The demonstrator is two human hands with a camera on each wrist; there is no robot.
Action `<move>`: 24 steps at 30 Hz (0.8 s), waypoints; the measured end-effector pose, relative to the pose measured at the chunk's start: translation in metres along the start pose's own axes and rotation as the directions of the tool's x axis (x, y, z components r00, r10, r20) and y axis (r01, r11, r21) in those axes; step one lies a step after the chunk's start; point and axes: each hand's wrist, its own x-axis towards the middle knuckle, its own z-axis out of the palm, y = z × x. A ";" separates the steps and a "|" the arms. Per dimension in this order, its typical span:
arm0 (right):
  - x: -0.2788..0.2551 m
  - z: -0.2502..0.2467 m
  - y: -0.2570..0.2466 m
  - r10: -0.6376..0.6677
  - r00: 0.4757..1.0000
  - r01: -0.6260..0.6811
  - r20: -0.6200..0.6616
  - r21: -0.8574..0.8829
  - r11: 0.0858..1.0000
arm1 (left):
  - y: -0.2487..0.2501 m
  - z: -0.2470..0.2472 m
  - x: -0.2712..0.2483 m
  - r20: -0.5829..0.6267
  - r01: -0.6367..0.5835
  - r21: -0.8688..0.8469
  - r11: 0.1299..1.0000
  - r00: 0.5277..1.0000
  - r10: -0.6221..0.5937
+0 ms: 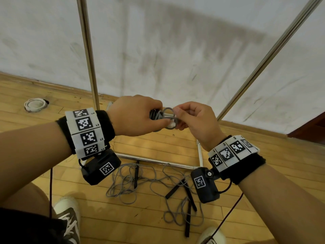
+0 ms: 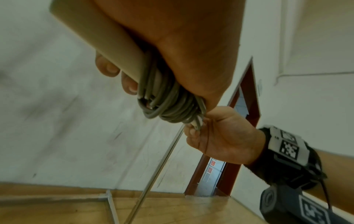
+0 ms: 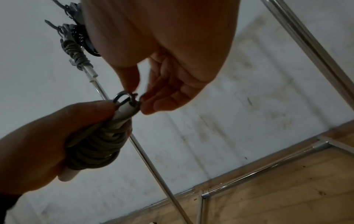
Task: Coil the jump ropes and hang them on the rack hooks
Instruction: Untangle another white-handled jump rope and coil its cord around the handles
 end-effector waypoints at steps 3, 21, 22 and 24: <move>0.002 0.001 -0.002 0.087 0.996 -0.087 0.020 -0.025 0.996 | -0.002 0.003 0.001 -0.016 -0.056 0.079 0.995 0.998 0.057; 0.007 0.008 -0.037 -0.062 0.996 0.063 -0.061 0.005 0.998 | -0.002 0.003 0.011 0.185 0.113 -0.599 0.793 0.983 0.000; 0.008 0.007 -0.038 -0.114 0.992 0.109 -0.061 -0.075 0.991 | -0.003 0.003 0.011 0.200 0.119 -0.592 0.797 0.980 0.002; 0.011 0.003 -0.041 -0.209 0.976 0.190 -0.054 -0.247 0.950 | -0.004 0.002 0.011 0.236 0.127 -0.563 0.817 0.972 0.012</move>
